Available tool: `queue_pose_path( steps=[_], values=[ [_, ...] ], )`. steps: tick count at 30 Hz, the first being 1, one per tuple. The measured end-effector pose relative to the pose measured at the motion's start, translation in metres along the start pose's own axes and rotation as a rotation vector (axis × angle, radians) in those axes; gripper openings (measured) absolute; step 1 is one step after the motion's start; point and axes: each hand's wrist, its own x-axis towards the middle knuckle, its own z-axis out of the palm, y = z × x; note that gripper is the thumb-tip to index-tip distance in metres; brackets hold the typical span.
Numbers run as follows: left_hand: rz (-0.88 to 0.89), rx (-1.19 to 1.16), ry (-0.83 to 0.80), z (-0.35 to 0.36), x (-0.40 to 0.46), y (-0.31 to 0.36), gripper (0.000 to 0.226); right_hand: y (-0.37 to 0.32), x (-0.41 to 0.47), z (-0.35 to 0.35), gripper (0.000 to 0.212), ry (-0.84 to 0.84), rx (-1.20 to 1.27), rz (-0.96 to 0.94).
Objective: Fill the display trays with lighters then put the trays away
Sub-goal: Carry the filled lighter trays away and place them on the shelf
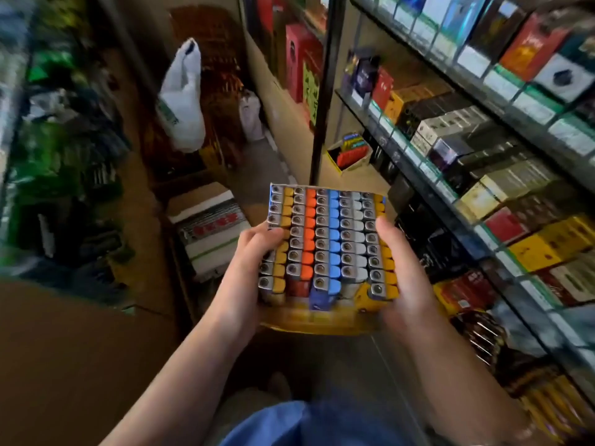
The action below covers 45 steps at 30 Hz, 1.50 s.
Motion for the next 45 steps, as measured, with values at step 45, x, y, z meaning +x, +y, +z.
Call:
queue_pose_path(
  steps=[45],
  values=[
    [-0.378,0.214,-0.245,0.06,0.578,-0.166,0.046,0.035,0.499,-0.218,0.045,0.599,0.132,-0.048]
  ],
)
